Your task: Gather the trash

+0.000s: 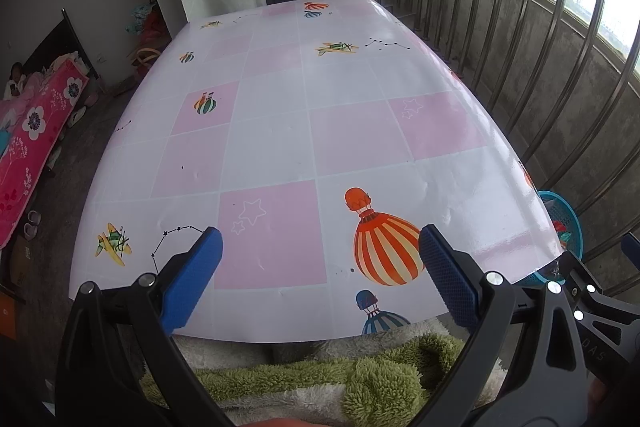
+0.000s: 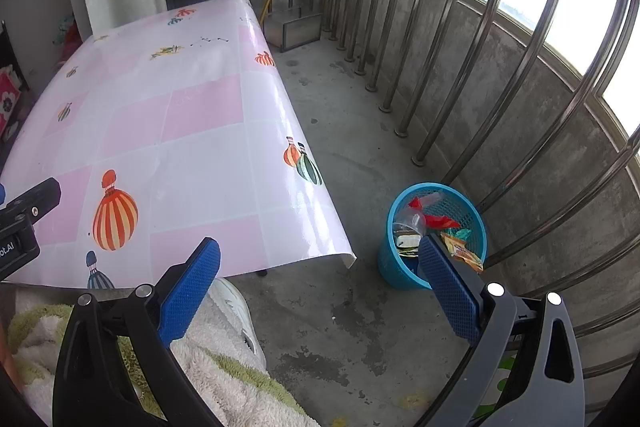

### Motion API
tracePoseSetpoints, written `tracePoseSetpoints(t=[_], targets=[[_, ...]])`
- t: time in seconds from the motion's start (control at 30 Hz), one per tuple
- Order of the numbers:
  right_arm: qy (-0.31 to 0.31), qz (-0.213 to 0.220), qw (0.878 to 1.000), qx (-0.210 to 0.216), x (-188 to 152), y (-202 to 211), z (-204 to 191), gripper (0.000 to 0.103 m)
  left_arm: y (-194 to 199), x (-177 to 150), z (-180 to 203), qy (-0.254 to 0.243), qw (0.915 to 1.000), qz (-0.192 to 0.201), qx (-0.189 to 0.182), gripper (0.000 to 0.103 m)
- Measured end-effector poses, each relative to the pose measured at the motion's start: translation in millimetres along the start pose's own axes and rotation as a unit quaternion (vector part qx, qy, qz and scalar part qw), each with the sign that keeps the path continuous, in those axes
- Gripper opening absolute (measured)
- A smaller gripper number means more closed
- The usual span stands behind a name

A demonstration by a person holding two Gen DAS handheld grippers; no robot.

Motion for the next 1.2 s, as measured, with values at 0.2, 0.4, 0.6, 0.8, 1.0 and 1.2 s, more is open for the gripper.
tracePoseSetpoints(t=[0.2,0.4,0.6,0.8,1.0,1.2], targets=[[-0.001,-0.001,1.000,0.001,0.6,-0.1,1.4,0.096,-0.1,0.0,0.5,-0.001,1.0000,0.000,0.000,0.094],[-0.001,0.000,1.000,0.001,0.5,-0.1,1.3,0.096,0.4,0.0,-0.8,-0.001,1.0000,0.000,0.001,0.094],[-0.003,-0.001,1.000,0.002,0.6,-0.1,1.9,0.096,-0.5,-2.9,-1.6,0.001,1.0000,-0.001,0.004,0.094],[-0.003,-0.002,1.000,0.002,0.3,-0.8,1.1,0.096,0.4,-5.1,-2.6,0.004,1.0000,-0.002,0.008,0.094],[-0.004,-0.003,1.000,0.003,0.3,-1.1,0.8,0.096,0.2,-5.0,-3.0,0.004,1.0000,-0.003,0.008,0.094],[-0.005,-0.003,1.000,0.002,-0.5,-1.9,0.8,0.096,0.0,-4.7,-2.4,0.004,1.0000,-0.002,0.008,0.094]])
Point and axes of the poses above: each gripper's, at about its wrist camera, not at the fingertips, and y roughly against the way its jaws point, z to its right, x to its top, the point moved 7 cm from there along -y, roughly the way its jaws point, and after that the axes turned 11 degrees about y, right-handed, at the moved point
